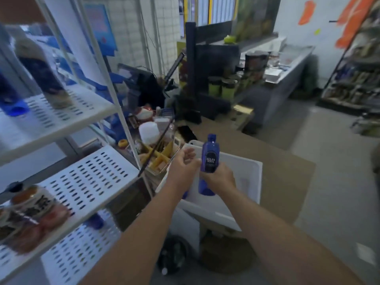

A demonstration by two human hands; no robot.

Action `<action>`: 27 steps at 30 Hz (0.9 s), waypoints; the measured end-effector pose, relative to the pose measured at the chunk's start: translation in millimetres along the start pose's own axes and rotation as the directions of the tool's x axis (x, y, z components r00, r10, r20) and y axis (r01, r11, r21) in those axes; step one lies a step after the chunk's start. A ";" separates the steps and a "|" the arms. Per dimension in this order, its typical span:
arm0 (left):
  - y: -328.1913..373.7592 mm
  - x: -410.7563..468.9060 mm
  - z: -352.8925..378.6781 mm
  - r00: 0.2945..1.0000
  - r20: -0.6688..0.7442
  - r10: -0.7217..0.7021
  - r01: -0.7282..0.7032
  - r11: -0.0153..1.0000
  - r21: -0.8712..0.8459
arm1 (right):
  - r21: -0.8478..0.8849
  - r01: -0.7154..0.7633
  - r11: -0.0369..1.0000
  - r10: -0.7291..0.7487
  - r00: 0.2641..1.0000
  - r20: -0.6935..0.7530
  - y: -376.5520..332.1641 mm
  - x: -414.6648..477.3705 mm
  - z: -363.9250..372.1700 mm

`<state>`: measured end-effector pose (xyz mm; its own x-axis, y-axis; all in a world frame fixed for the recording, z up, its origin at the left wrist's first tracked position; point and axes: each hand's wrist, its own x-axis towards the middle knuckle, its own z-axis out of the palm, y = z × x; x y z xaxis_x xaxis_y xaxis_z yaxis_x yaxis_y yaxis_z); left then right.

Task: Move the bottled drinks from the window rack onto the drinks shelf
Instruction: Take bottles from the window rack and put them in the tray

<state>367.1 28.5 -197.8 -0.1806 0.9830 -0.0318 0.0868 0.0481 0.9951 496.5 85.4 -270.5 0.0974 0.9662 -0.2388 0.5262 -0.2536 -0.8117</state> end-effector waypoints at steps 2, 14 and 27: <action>-15.8 7.8 5.6 0.998 0.027 -0.062 0.062 0.998 0.014 | -0.052 -0.139 0.989 0.142 0.988 0.058 24.3 23.0 16.5; -91.9 72.5 -32.7 0.971 -0.026 -0.239 0.240 0.967 0.081 | -0.428 -0.086 0.899 0.211 0.944 0.253 38.6 88.6 100.7; 47.0 -1.5 -165.1 0.893 -0.435 0.115 -0.103 0.993 0.051 | -0.023 0.736 0.677 -0.693 0.647 0.318 -226.5 -67.3 60.5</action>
<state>209.6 0.1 -135.4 -0.5779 0.8062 0.1272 0.1550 -0.0446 0.9869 319.6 75.1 -102.9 -0.5700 0.7862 0.2387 0.4470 0.5404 -0.7128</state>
